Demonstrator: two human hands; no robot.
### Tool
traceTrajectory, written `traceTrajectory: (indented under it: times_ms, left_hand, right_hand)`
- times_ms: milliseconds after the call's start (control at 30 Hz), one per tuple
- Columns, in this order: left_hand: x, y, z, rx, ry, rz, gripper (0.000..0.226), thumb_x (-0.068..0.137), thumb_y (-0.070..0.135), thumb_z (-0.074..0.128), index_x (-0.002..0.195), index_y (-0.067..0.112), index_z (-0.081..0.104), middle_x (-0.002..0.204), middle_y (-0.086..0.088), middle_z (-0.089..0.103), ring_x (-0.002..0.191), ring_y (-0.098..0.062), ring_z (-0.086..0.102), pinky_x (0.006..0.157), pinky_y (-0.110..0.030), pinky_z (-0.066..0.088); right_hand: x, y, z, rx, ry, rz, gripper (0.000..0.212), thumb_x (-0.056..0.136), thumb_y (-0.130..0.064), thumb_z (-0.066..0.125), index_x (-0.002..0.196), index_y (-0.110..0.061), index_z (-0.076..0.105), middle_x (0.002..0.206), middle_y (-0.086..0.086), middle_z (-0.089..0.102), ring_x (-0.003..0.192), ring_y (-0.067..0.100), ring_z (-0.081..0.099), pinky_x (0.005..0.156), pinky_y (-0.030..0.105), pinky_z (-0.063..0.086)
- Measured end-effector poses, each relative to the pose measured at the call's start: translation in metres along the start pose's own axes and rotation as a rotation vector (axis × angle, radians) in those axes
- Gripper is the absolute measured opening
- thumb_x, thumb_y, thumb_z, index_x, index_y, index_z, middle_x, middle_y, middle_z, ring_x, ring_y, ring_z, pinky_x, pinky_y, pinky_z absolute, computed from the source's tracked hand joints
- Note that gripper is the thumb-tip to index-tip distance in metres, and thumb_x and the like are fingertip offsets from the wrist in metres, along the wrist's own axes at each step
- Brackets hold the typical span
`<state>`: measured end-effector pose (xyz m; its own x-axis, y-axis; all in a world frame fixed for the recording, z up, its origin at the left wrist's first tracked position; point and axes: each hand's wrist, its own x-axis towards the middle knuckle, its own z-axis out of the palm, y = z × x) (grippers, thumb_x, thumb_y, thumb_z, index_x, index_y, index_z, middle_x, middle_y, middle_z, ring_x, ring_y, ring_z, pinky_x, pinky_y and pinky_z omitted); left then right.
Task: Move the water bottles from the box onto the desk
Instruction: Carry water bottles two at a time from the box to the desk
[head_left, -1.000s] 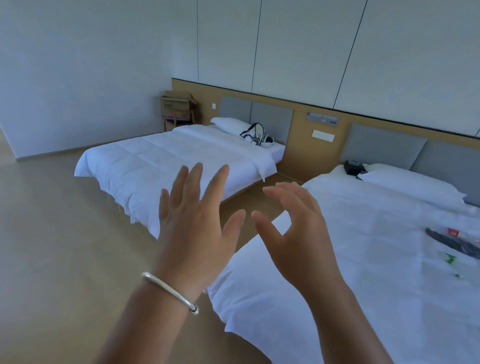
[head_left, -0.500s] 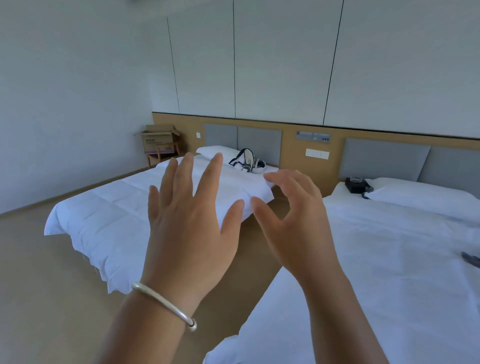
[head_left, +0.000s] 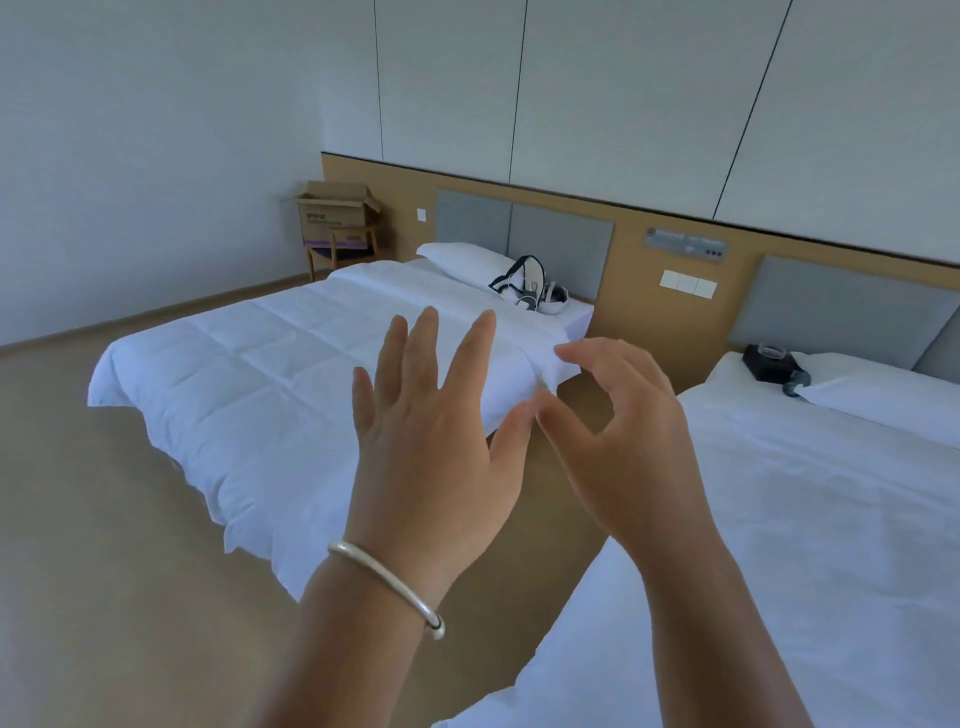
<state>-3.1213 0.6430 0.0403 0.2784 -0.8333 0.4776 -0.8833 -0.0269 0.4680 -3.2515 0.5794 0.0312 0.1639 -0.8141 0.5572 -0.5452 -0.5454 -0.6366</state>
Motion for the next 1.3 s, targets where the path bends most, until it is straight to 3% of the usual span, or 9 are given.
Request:
traceTrajectory:
  times_ms: [133,267,567,733,900,1300]
  left_hand:
    - [0.039,-0.084,-0.016,0.011,0.016,-0.037,0.067,0.097,0.054,0.039,0.155,0.038,0.01,0.166,-0.003,0.003,0.152,-0.022,-0.01,0.122,-0.051,0.002]
    - [0.076,-0.185,-0.049,0.077,0.019,-0.114,0.065,0.099,0.051,0.038,0.155,0.038,0.008,0.166,-0.003,0.001,0.152,-0.023,-0.011,0.121,-0.051,0.0]
    - [0.129,-0.366,-0.112,0.131,0.082,-0.295,0.064,0.099,0.046,0.043,0.156,0.034,0.015,0.165,-0.005,0.006,0.152,-0.023,-0.007,0.122,-0.052,0.003]
    - [0.152,-0.439,-0.122,0.165,0.082,-0.415,0.064,0.099,0.047,0.043,0.155,0.036,0.014,0.165,-0.003,0.004,0.152,-0.021,-0.009,0.122,-0.05,0.0]
    - [0.192,-0.509,-0.119,0.216,0.065,-0.516,0.064,0.099,0.047,0.043,0.155,0.037,0.013,0.165,-0.002,0.002,0.152,-0.02,-0.011,0.122,-0.05,-0.002]
    - [0.339,-0.653,-0.101,0.353,0.03,-0.653,0.065,0.098,0.048,0.044,0.154,0.039,0.014,0.165,-0.001,0.0,0.151,-0.018,-0.013,0.122,-0.049,-0.004]
  right_hand:
    - [0.031,-0.034,0.09,-0.026,-0.053,-0.047,0.039,0.089,-0.033,0.069,0.126,-0.026,0.062,0.134,-0.008,0.058,0.13,0.01,0.046,0.11,0.034,0.038]
    - [0.065,-0.087,0.188,-0.019,-0.163,-0.095,0.04,0.09,-0.035,0.066,0.128,-0.028,0.06,0.136,-0.01,0.055,0.133,0.008,0.043,0.105,0.016,0.028]
    - [0.119,-0.176,0.373,0.05,-0.306,-0.194,0.036,0.091,-0.036,0.064,0.127,-0.029,0.06,0.132,-0.012,0.055,0.127,0.007,0.046,0.108,0.025,0.034]
    - [0.147,-0.194,0.457,0.078,-0.386,-0.245,0.035,0.092,-0.035,0.063,0.126,-0.027,0.061,0.128,-0.014,0.054,0.121,-0.001,0.042,0.102,0.019,0.029]
    - [0.186,-0.198,0.543,0.135,-0.446,-0.273,0.035,0.09,-0.036,0.065,0.123,-0.024,0.063,0.126,-0.008,0.058,0.124,0.012,0.049,0.102,0.024,0.032]
    - [0.33,-0.205,0.72,0.285,-0.581,-0.314,0.043,0.083,-0.041,0.059,0.121,-0.022,0.064,0.12,-0.011,0.056,0.121,0.01,0.05,0.101,0.02,0.031]
